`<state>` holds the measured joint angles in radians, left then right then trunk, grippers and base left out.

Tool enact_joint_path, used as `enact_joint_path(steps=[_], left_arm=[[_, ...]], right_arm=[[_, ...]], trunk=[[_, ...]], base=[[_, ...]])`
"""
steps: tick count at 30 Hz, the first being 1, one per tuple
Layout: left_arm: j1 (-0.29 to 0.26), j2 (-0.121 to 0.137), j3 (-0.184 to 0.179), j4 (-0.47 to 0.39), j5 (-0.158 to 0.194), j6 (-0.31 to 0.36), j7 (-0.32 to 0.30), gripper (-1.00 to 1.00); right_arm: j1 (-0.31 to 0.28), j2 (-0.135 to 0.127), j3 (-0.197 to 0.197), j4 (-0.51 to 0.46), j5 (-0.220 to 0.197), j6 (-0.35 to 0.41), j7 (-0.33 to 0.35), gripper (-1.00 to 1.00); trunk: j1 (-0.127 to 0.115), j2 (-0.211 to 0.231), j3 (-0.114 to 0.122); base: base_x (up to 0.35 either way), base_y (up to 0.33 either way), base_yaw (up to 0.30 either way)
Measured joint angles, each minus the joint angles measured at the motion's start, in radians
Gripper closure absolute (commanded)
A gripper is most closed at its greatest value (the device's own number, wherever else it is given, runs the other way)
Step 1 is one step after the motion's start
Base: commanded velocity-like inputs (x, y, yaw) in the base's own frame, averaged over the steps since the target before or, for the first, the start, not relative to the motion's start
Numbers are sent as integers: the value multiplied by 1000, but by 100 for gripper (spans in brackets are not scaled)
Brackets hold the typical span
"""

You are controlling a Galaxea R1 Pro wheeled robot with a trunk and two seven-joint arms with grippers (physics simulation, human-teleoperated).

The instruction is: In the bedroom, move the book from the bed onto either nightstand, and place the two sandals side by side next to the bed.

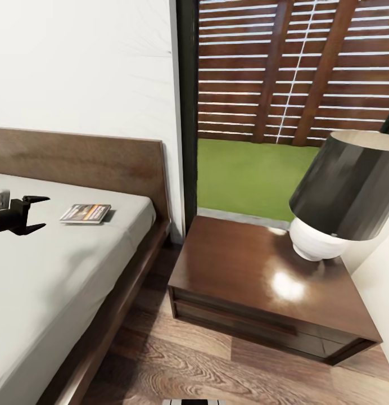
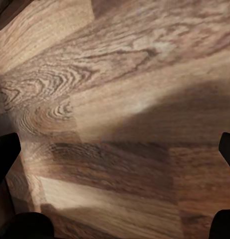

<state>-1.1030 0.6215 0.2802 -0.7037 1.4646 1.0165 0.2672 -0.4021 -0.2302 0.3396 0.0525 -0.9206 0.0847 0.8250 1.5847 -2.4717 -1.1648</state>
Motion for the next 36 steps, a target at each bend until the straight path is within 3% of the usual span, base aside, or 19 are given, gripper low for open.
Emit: enact_joint_path(steps=[20, 36], left_arm=[[0, -2, 0, 0, 0, 0, 0, -100], [0, -3, 0, 2, 0, 0, 0, -100]], right_arm=[[0, 0, -1, 0, -1, 0, 1, -100], [0, 0, 0, 0, -2, 0, 0, -100]], trunk=[[0, 0, 0], [0, 0, 0]], base=[[85, 0, -5], [5, 25, -173]])
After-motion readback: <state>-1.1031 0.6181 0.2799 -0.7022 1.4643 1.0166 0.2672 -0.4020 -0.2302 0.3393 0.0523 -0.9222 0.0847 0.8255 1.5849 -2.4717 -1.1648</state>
